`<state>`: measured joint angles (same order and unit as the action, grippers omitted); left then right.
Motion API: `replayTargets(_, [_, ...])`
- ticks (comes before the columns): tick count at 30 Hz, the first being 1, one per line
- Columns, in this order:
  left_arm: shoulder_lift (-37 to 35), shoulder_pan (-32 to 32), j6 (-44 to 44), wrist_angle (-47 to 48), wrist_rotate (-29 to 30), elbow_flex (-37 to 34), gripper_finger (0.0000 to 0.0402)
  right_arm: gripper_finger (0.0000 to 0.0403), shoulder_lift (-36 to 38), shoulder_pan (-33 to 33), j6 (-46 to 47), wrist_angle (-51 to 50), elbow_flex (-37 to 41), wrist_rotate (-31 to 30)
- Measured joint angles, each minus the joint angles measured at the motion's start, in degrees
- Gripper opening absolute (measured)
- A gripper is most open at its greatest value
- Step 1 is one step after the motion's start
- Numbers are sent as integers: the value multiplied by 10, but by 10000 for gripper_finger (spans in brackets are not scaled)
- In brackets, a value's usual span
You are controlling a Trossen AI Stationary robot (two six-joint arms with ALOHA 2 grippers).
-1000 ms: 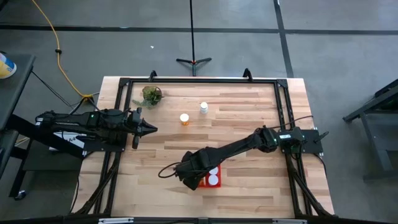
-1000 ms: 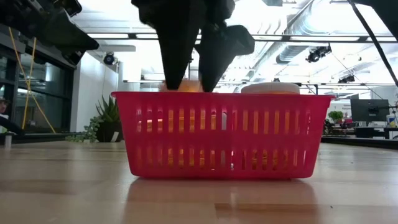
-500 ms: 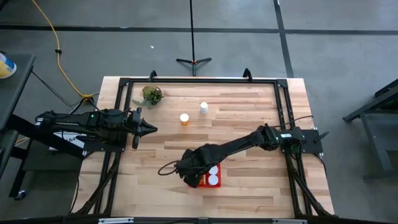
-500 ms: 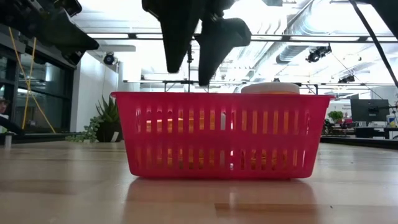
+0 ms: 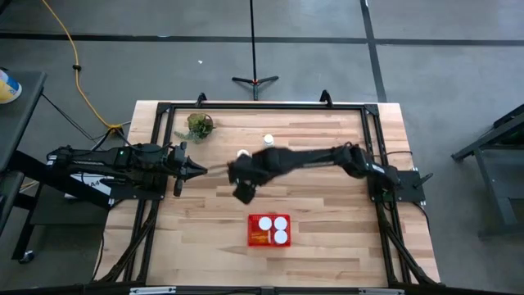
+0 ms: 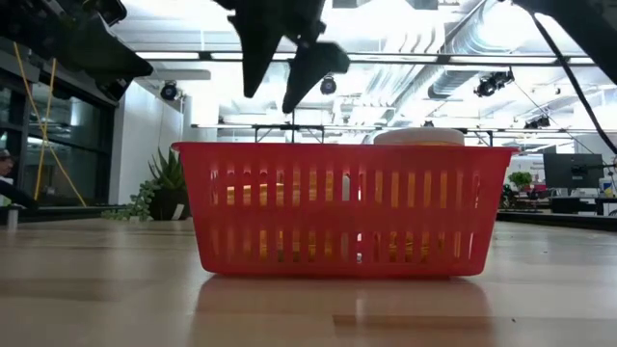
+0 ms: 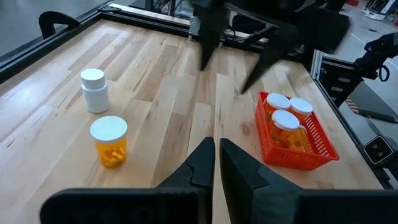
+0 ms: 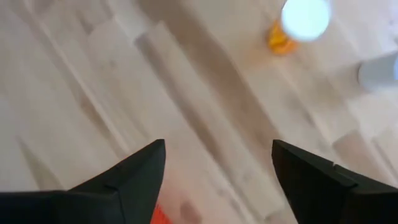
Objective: Pick and place pill bottles into a basket
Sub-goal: Put the orange pill bottle into the red bin
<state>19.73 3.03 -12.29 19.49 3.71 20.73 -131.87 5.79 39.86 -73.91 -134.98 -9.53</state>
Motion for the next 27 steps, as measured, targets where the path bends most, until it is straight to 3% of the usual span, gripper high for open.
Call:
replayTargets(12, [0, 0, 0, 0, 0, 0, 60, 329, 0, -100, -105, 111, 0, 86])
replayTargets(27, [0, 0, 0, 0, -1, 0, 60, 345, 0, -156, -119, 140, 38, 91])
